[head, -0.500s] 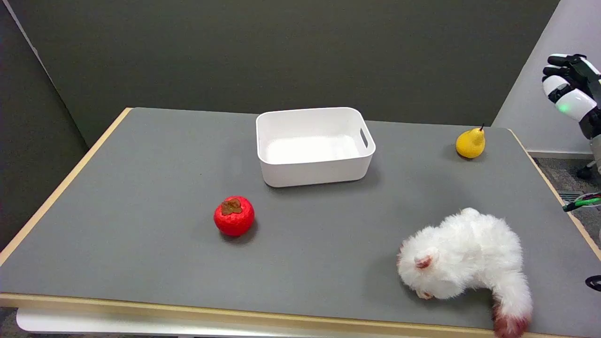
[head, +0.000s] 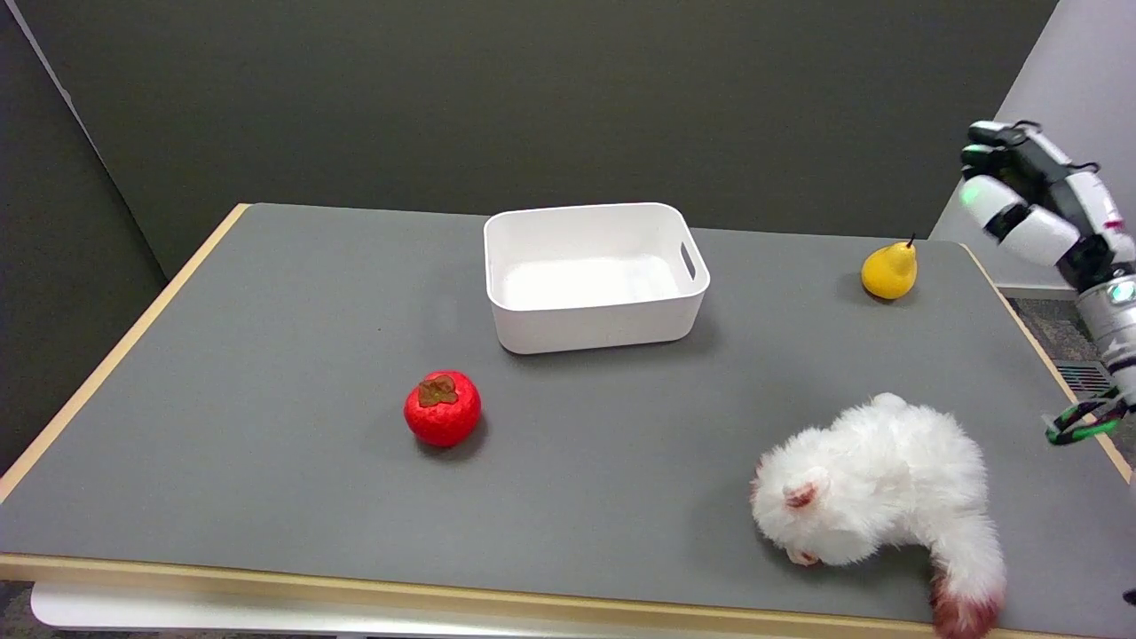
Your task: Pick up the plush toy.
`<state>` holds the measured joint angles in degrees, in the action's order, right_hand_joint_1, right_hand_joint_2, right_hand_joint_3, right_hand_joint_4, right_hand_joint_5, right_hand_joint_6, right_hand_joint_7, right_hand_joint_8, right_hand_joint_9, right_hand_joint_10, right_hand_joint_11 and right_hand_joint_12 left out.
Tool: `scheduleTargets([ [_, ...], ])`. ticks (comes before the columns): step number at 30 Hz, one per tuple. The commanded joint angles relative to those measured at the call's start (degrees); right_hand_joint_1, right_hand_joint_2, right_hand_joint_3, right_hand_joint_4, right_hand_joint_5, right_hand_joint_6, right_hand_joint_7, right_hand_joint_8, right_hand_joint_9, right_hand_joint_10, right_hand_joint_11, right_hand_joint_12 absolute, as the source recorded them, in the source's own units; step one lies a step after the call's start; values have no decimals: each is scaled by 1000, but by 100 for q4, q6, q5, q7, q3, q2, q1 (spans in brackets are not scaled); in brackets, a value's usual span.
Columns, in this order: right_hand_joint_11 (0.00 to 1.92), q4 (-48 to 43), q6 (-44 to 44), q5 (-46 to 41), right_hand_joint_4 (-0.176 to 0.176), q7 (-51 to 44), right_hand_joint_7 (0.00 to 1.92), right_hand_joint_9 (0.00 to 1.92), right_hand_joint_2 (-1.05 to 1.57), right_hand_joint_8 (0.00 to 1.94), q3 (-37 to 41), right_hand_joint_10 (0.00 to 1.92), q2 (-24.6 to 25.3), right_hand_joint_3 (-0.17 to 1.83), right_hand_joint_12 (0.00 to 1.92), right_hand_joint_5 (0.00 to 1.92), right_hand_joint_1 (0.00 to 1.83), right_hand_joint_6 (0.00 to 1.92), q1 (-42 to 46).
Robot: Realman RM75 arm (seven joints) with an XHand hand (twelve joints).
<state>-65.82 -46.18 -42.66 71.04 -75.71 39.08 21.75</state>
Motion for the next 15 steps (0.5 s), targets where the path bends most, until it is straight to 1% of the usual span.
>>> scheduleTargets([
  [1, 70, -2268, -609, 712, 97, -2218, 398, 303, 626, 400, 385, 775, 905, 885, 1167, 258, 445, 490, 2006],
  [5, 51, -2188, -667, 1018, 92, -2455, 363, 261, 597, 366, 235, 726, 1059, 875, 1168, 237, 378, 456, 2170],
  [8, 33, -1971, -749, 1142, 88, -2437, 335, 233, 581, 343, 79, 695, 1055, 866, 1165, 220, 344, 431, 2178],
  [10, 2, -1826, -844, 1201, 80, -2425, 271, 168, 558, 298, -61, 638, 1022, 862, 1151, 191, 316, 394, 2171],
  [11, -1, -3020, -1412, 505, 77, -1956, 247, 152, 537, 306, -325, 636, 1157, 889, 1132, 176, 297, 404, 2855],
  [12, -1, -1868, -946, 1134, 74, -2384, 227, 141, 518, 318, -168, 639, 1031, 919, 1114, 162, 279, 417, 2260],
  [13, -1, -1618, -883, 1229, 66, -2464, 194, 93, 504, 319, -159, 629, 1020, 923, 1082, 142, 263, 416, 2186],
  [15, -1, -1490, -883, 1229, 55, -2465, 157, 40, 492, 324, -198, 617, 1036, 927, 1048, 121, 254, 417, 2202],
])
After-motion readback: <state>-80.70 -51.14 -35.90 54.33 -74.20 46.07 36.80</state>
